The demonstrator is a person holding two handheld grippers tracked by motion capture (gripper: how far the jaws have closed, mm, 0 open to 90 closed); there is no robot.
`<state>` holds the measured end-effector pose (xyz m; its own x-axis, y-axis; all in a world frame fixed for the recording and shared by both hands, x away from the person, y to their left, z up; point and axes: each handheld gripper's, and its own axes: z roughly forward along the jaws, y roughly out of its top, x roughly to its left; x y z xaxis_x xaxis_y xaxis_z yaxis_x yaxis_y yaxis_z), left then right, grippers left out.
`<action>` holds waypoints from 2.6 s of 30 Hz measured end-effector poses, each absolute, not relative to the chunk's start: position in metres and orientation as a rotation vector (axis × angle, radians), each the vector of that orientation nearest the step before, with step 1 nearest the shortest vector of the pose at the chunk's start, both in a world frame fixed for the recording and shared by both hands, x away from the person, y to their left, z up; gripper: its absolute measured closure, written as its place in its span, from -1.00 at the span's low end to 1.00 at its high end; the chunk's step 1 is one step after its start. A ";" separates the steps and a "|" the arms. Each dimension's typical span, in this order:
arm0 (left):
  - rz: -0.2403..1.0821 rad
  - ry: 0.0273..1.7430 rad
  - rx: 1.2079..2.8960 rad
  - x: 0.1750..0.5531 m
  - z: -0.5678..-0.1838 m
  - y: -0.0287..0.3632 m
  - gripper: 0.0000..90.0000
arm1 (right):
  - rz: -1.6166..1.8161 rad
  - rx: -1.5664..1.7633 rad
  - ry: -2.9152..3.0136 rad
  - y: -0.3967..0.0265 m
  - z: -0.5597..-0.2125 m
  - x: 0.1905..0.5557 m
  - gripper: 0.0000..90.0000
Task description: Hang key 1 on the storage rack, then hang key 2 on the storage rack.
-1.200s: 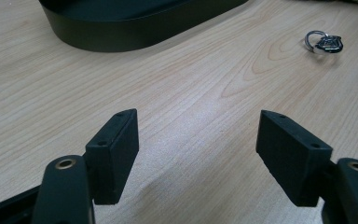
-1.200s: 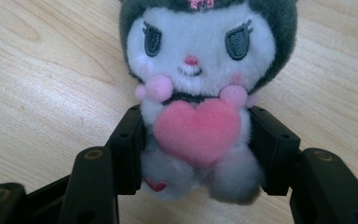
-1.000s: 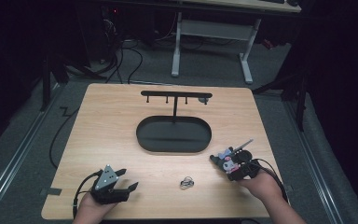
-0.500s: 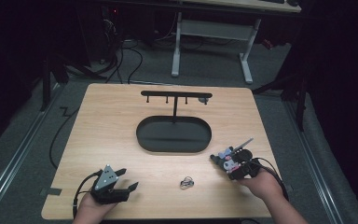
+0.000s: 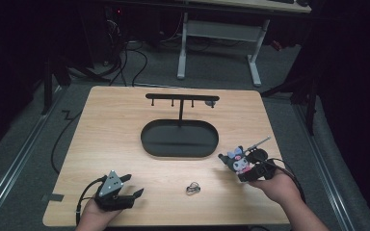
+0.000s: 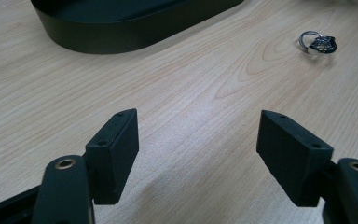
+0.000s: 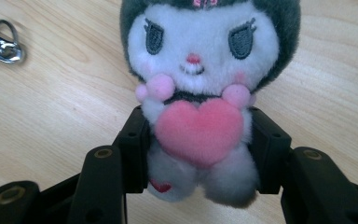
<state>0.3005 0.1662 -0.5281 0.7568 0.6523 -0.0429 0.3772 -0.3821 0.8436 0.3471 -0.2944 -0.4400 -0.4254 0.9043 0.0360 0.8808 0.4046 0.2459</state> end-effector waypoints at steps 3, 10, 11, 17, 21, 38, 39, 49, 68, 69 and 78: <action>0.373 0.771 2.012 0.300 -0.528 0.166 -0.33 | 0.367 1.614 2.549 -0.292 -0.434 0.347 0.12; 0.379 0.769 2.008 0.300 -0.527 0.167 -0.33 | 0.387 1.601 2.552 -0.282 -0.420 0.351 0.12; 0.377 0.771 2.006 0.300 -0.527 0.167 -0.33 | 0.394 1.594 2.554 -0.282 -0.419 0.352 0.12; 0.366 0.777 2.007 0.300 -0.527 0.168 -0.33 | 0.417 1.572 2.552 -0.274 -0.409 0.359 0.12; 0.369 0.772 2.015 0.299 -0.526 0.168 -0.33 | 0.417 1.550 2.559 -0.269 -0.407 0.363 0.12; 0.380 0.767 2.009 0.298 -0.526 0.170 -0.33 | 0.417 1.540 2.565 -0.263 -0.401 0.375 0.12; 0.376 0.770 2.007 0.298 -0.526 0.171 -0.33 | 0.415 1.542 2.566 -0.262 -0.400 0.376 0.12; 0.381 0.759 2.021 0.297 -0.527 0.170 -0.33 | 0.444 1.534 2.562 -0.258 -0.386 0.384 0.12; 0.391 0.768 2.020 0.292 -0.527 0.176 -0.33 | 0.467 1.506 2.545 -0.246 -0.346 0.402 0.13; 0.391 0.767 2.018 0.292 -0.526 0.175 -0.33 | 0.473 1.492 2.555 -0.245 -0.345 0.404 0.13; 0.388 0.769 2.020 0.292 -0.527 0.176 -0.33 | 0.483 1.494 2.543 -0.240 -0.335 0.418 0.14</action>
<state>0.2918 0.1758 -0.5269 0.7562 0.6538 -0.0265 0.3674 -0.3907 0.8440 0.4183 -0.2396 -0.3353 -0.4915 0.8703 0.0304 0.8210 0.4514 0.3496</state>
